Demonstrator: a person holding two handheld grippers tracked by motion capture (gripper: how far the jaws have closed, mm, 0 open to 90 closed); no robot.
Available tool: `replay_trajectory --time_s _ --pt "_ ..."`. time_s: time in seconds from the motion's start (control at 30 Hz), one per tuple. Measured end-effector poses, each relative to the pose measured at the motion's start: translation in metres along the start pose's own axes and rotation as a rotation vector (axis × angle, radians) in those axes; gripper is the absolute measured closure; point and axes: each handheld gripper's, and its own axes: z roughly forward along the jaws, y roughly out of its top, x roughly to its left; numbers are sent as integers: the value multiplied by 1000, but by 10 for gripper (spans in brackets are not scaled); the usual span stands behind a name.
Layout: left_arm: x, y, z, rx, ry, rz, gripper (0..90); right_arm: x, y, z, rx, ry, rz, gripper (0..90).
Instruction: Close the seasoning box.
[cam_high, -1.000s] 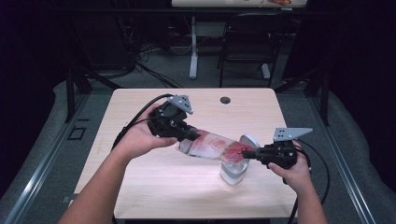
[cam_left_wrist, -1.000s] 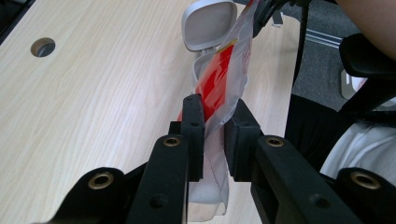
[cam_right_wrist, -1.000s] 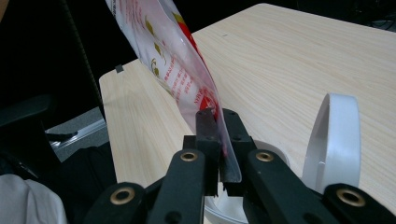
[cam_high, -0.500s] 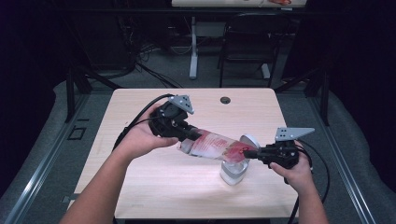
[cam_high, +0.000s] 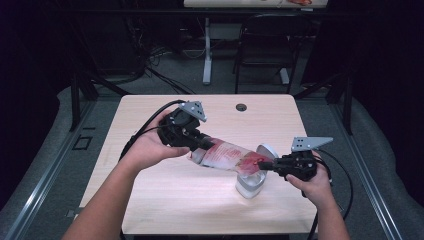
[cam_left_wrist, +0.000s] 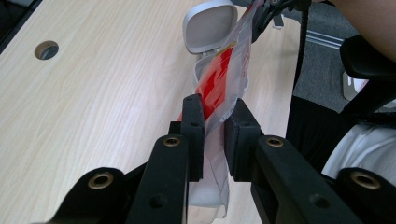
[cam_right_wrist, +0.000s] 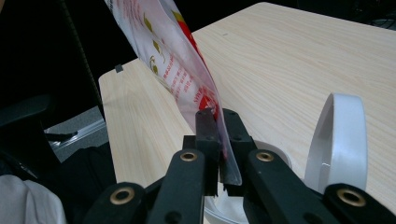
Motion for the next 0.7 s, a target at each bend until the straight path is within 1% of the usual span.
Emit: replay_trajectory --time_s 0.07,0.13,0.33,0.7 --pt "0 1 0 -1 -1 5 799 0 0 -1 -1 -3 -1 878" --pt "0 1 1 -6 -2 1 799 0 0 -2 -4 -1 4 878" --pt "0 3 4 2 -5 -3 796 -1 -1 -5 10 3 4 879" --pt "-1 3 4 -9 -2 0 796 -1 0 -7 2 -4 5 879"
